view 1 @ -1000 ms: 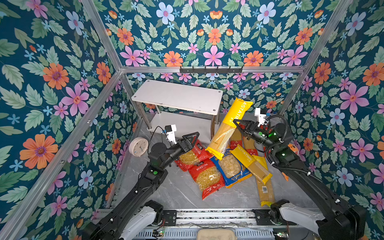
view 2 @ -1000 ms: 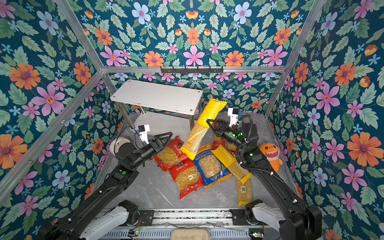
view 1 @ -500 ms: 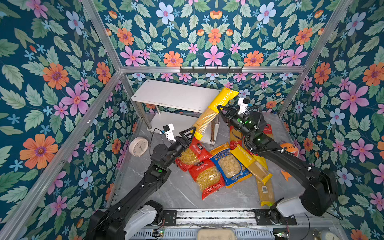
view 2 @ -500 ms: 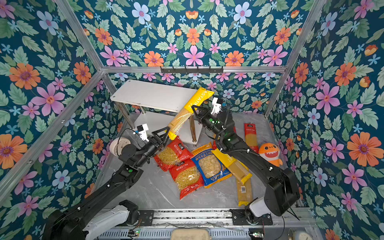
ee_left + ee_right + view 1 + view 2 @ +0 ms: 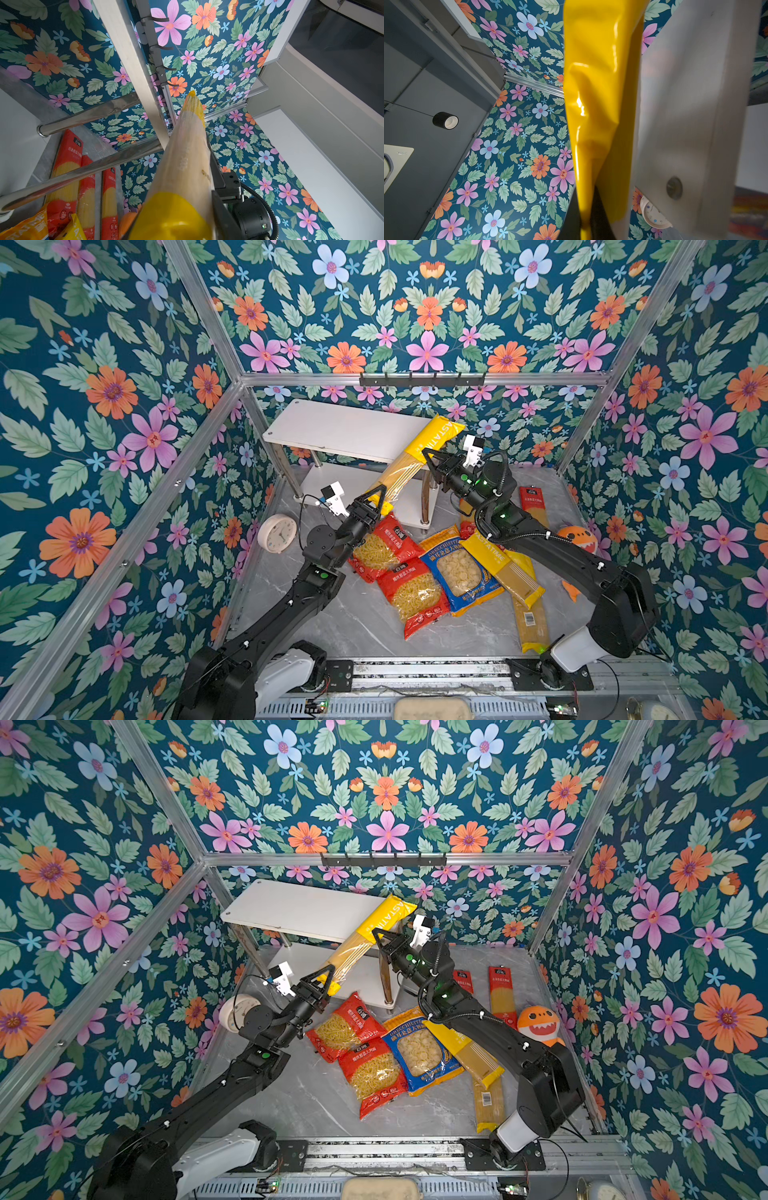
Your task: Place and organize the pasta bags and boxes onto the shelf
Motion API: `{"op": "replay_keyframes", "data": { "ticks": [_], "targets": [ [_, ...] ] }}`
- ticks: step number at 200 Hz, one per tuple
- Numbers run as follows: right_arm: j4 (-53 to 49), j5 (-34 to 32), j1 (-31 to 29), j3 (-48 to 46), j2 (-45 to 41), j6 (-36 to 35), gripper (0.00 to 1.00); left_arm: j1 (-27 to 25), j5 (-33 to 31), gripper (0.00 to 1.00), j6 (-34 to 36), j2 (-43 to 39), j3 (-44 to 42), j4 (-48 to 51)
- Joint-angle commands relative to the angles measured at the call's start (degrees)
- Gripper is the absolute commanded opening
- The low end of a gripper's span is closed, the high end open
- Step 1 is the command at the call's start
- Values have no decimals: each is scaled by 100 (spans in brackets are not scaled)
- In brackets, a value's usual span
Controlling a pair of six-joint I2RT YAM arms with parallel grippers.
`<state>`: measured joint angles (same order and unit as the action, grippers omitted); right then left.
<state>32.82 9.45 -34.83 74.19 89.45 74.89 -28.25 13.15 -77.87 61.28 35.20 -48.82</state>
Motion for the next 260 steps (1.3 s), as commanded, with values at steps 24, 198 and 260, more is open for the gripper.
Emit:
{"op": "replay_keyframes", "data": {
  "ticks": [24, 198, 260],
  "targets": [
    [694, 234, 71, 35, -10, 276, 22, 82, 12, 17, -75, -69, 186, -130],
    [382, 202, 561, -2300, -1308, 425, 56, 2718, 997, 0, 1211, -79, 2238, 2903],
    [237, 470, 563, -3247, -1348, 649, 56, 4190, 1949, 0, 852, 605, 2513, 2764]
  ]
}}
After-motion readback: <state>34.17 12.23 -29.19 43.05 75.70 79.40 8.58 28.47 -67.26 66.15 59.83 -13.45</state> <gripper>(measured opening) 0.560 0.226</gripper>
